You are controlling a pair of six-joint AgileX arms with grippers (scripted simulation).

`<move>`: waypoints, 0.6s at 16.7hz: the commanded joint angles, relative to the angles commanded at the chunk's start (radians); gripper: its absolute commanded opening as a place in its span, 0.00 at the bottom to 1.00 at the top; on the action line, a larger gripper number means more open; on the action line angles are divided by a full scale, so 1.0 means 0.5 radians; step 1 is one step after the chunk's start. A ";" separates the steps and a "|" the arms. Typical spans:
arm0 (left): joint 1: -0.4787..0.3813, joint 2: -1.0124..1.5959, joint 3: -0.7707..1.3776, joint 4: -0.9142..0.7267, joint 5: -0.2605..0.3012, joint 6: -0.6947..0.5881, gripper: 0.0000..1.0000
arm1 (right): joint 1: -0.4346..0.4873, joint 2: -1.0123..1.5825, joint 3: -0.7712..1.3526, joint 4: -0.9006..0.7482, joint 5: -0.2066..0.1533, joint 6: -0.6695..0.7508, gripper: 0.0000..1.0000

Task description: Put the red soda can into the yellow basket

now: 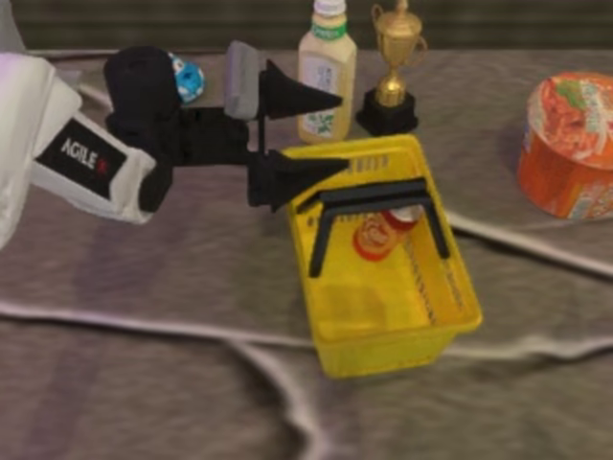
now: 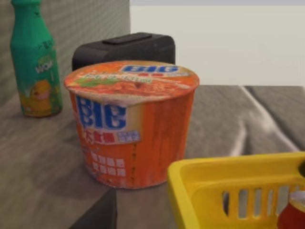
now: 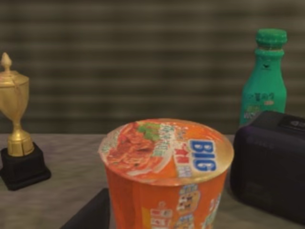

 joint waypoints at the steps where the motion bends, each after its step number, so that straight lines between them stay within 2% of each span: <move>1: 0.000 0.000 0.000 0.000 0.000 0.000 1.00 | 0.000 0.000 0.000 0.000 0.000 0.000 1.00; 4: -0.005 -0.023 -0.006 -0.012 -0.014 -0.001 1.00 | 0.007 0.019 0.016 -0.013 -0.002 -0.010 1.00; 6: 0.004 -0.104 -0.048 -0.052 -0.063 -0.017 1.00 | 0.042 0.116 0.101 -0.077 -0.008 -0.059 1.00; 10: 0.061 -0.470 -0.233 -0.228 -0.284 -0.076 1.00 | 0.174 0.527 0.472 -0.345 -0.020 -0.264 1.00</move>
